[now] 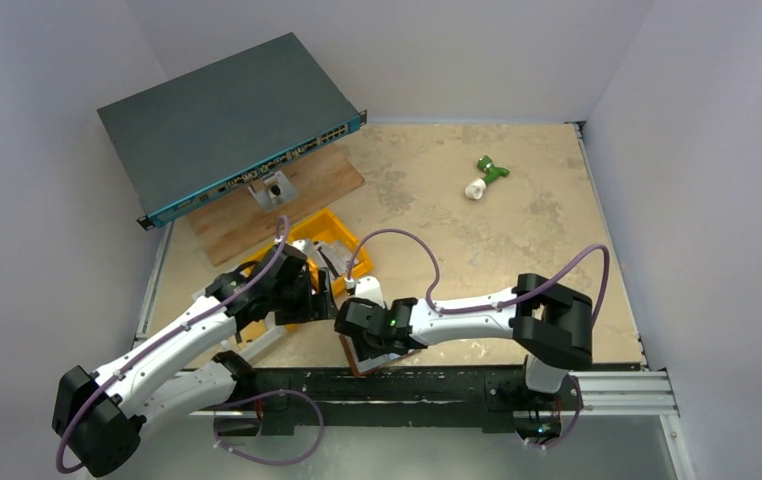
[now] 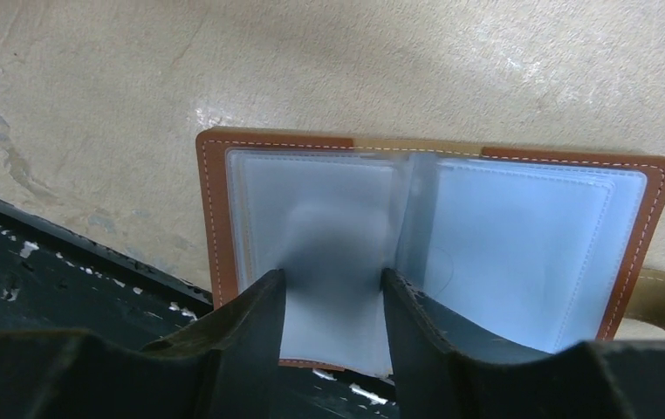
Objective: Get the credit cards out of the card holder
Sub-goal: Remove the credit card from the card holder.
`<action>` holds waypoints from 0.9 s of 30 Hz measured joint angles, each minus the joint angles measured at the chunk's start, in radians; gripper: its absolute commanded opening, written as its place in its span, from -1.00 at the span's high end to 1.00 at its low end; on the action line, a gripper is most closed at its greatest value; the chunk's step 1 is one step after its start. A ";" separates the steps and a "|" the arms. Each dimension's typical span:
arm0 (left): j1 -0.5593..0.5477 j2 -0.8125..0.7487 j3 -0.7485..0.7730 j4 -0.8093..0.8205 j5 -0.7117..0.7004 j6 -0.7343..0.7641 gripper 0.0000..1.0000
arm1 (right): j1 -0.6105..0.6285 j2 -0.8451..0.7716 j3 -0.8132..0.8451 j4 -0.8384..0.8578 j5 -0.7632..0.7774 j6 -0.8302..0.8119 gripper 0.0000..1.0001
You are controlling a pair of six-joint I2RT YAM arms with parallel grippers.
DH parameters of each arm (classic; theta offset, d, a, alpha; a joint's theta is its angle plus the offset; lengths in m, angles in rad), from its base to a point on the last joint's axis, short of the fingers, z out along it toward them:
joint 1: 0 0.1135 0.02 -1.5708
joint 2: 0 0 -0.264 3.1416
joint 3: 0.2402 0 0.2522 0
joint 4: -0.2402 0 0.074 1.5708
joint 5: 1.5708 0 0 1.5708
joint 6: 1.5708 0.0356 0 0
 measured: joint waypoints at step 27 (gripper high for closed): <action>-0.026 0.175 -0.079 0.195 0.223 0.000 -0.24 | -0.244 -0.140 -0.367 0.511 -0.430 0.159 0.93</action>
